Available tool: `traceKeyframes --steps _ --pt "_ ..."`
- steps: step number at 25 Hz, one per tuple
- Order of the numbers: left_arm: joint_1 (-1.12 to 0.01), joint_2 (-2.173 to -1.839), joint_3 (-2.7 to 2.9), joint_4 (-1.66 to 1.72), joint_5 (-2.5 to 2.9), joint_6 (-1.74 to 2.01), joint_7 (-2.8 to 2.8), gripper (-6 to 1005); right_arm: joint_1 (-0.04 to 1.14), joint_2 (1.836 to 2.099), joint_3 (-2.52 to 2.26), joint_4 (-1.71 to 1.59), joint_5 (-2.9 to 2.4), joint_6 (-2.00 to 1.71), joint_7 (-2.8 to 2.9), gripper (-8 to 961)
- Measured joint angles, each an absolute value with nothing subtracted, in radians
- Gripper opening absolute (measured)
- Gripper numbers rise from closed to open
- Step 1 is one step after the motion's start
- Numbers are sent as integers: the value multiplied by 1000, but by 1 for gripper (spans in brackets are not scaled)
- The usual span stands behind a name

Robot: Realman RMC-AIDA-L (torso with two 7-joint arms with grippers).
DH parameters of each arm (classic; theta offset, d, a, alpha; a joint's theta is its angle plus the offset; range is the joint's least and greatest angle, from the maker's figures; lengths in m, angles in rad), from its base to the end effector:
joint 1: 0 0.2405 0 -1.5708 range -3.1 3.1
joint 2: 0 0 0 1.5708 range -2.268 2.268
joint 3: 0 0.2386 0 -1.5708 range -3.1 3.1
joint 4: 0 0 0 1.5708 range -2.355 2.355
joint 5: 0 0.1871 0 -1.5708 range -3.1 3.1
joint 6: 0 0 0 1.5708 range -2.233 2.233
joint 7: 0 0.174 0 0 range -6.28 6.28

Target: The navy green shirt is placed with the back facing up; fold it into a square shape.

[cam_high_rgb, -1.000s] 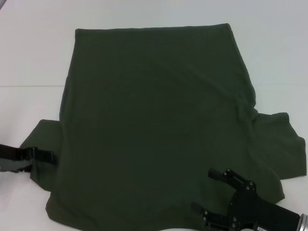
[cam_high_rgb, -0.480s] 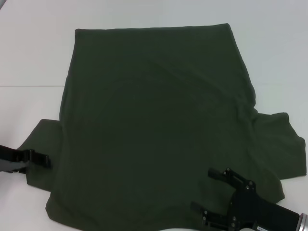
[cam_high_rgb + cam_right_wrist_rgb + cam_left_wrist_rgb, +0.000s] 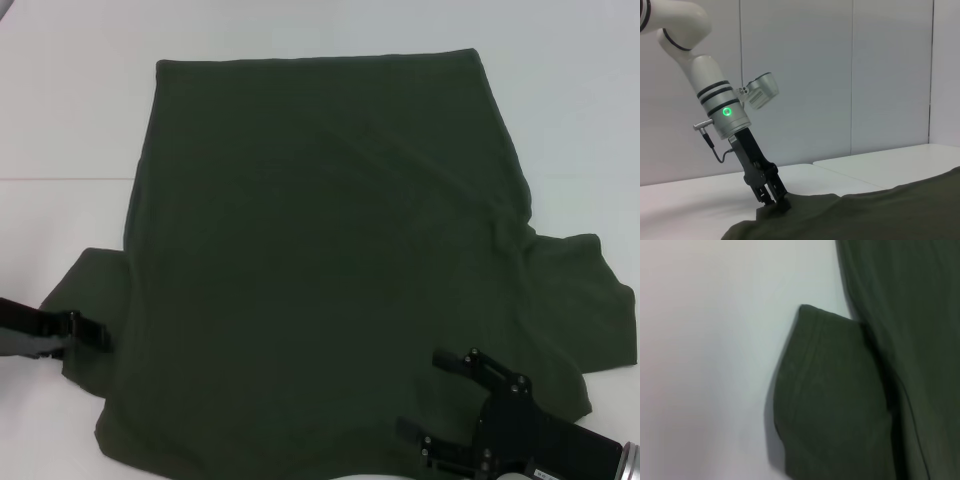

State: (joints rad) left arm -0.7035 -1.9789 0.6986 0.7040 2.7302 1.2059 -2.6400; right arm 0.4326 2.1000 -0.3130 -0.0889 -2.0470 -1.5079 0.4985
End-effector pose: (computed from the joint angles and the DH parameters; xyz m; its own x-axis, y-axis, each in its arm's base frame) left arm -0.3138 0.3717 0.0273 0.1628 0.9339 0.3183 0.9027 -0.0108 -0.4301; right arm 0.2448 0.2539 -0.0748 0.7586 -0.0394 -0.6504 -0.3701 -0.8476 -0.3803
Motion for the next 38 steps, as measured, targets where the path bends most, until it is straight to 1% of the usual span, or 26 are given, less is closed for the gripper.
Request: traceKeyframes --steps 4,15,19,24,26,31,38 --pt "-706 -1979 726 704 2730 1208 -2642 601 433 2100 -313 -89 -2046 -1508 498 941" --pt "-707 -1979 732 710 2729 1200 -2642 227 433 2100 -313 -89 -2046 -1507 498 941" --pt "-706 -1987 759 729 2733 1199 -2641 219 433 2100 -313 -89 -2046 -1509 497 942" --pt "-703 -2011 783 769 2762 1195 -2642 210 433 2100 -313 -89 -2046 -1510 497 942" --pt "-703 -2015 783 777 2764 1195 -2642 206 433 2100 -313 -89 -2045 -1510 497 942" --pt "-705 -2015 783 782 2765 1196 -2640 71 433 2100 -313 -89 -2045 -1510 497 942" --pt "-706 -2017 804 795 2771 1201 -2627 48 433 2100 -313 -89 -2045 -1511 497 941"
